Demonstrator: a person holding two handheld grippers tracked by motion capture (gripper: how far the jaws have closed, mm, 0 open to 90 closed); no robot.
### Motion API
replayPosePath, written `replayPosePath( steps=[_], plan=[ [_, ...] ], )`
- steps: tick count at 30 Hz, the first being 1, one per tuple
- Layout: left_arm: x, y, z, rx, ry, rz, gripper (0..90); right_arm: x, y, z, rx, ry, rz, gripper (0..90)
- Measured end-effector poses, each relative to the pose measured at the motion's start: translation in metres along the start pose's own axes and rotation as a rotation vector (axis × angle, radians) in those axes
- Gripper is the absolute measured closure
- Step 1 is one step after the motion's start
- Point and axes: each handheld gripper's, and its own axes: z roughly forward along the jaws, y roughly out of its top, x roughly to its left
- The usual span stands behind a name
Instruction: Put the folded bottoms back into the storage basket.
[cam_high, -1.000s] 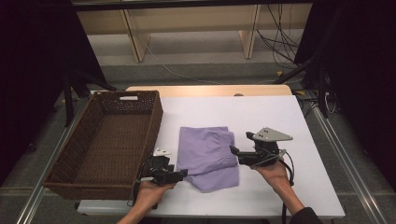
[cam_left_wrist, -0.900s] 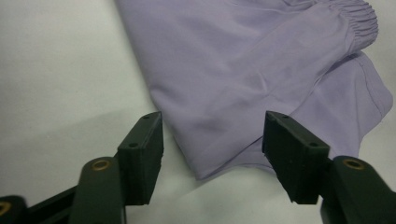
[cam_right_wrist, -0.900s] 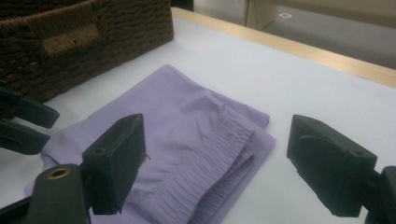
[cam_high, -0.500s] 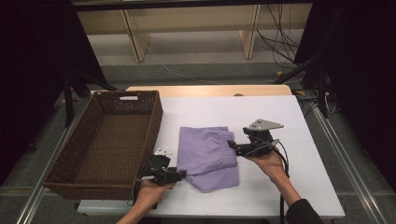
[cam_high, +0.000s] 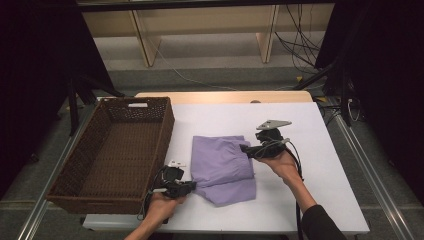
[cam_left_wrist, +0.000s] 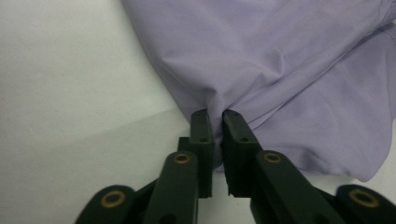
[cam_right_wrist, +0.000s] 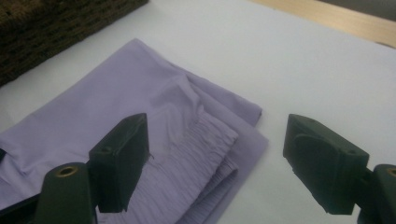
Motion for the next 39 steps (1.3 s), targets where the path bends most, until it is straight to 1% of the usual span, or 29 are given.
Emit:
replayPosePath(
  steps=[1, 2, 5, 6, 7, 8, 9, 12, 14, 15, 16, 17, 20, 21, 23, 28, 32, 34, 35, 39],
  plan=[
    [0.000, 0.000, 0.000, -0.003, 0.000, 0.006, 85.6, -0.001, 0.001, 0.002, 0.015, -0.001, 0.000, 23.6],
    [0.000, 0.000, 0.000, -0.003, 0.000, 0.006, 86.0, -0.001, 0.001, 0.002, 0.015, -0.001, 0.000, 23.6],
    [0.000, 0.000, -0.001, -0.004, 0.001, 0.015, 86.8, -0.004, 0.002, 0.009, 0.044, 0.002, 0.016, 23.8],
    [-0.001, 0.000, -0.001, -0.007, 0.002, 0.017, 87.0, -0.006, 0.002, 0.010, 0.049, 0.003, 0.016, 23.9],
    [-0.001, 0.000, -0.001, -0.006, 0.011, 0.034, 87.1, -0.007, 0.003, 0.012, 0.052, 0.001, 0.018, 23.9],
    [-0.001, 0.000, -0.001, -0.006, 0.011, 0.034, 87.2, -0.007, 0.003, 0.012, 0.052, 0.001, 0.018, 23.9],
    [-0.001, 0.000, -0.001, -0.006, 0.016, 0.040, 87.4, -0.008, 0.003, 0.015, 0.062, 0.009, 0.028, 24.0],
    [-0.001, 0.001, -0.003, -0.013, 0.021, 0.047, 87.4, -0.010, 0.004, 0.018, 0.071, 0.005, 0.030, 24.2],
    [-0.002, 0.002, -0.004, -0.015, 0.026, 0.057, 87.5, -0.011, 0.004, 0.022, 0.087, 0.015, 0.036, 25.2],
    [-0.002, 0.002, -0.004, -0.015, 0.026, 0.057, 87.5, -0.012, 0.004, 0.023, 0.098, 0.015, 0.034, 25.5],
    [-0.001, 0.002, -0.005, -0.014, 0.025, 0.057, 87.5, -0.012, 0.004, 0.023, 0.098, 0.015, 0.034, 25.5],
    [-0.001, 0.002, -0.005, -0.013, 0.026, 0.058, 87.6, -0.012, 0.003, 0.027, 0.118, 0.007, 0.043, 25.8],
    [-0.002, 0.002, -0.006, -0.014, 0.034, 0.067, 87.6, -0.015, 0.002, 0.029, 0.129, 0.008, 0.054, 25.8],
    [-0.002, 0.002, -0.006, -0.014, 0.035, 0.070, 87.7, -0.017, 0.002, 0.031, 0.136, 0.013, 0.069, 25.8],
    [-0.002, 0.002, -0.006, -0.017, 0.045, 0.078, 87.7, -0.018, 0.002, 0.034, 0.149, 0.016, 0.077, 25.7],
    [-0.003, 0.002, -0.006, -0.020, 0.049, 0.081, 87.6, -0.019, 0.002, 0.039, 0.171, 0.021, 0.097, 25.7],
    [-0.003, 0.002, -0.007, -0.023, 0.054, 0.082, 87.7, -0.018, 0.003, 0.048, 0.200, 0.022, 0.099, 25.8],
    [-0.003, 0.002, -0.007, -0.024, 0.068, 0.100, 87.7, -0.018, 0.003, 0.050, 0.205, 0.024, 0.097, 25.8],
    [-0.003, 0.002, -0.007, -0.026, 0.068, 0.094, 87.6, -0.018, 0.002, 0.053, 0.215, 0.024, 0.094, 25.8],
    [-0.003, 0.002, -0.007, -0.027, 0.071, 0.093, 87.6, -0.018, 0.002, 0.057, 0.232, 0.020, 0.099, 25.6]
  ],
)
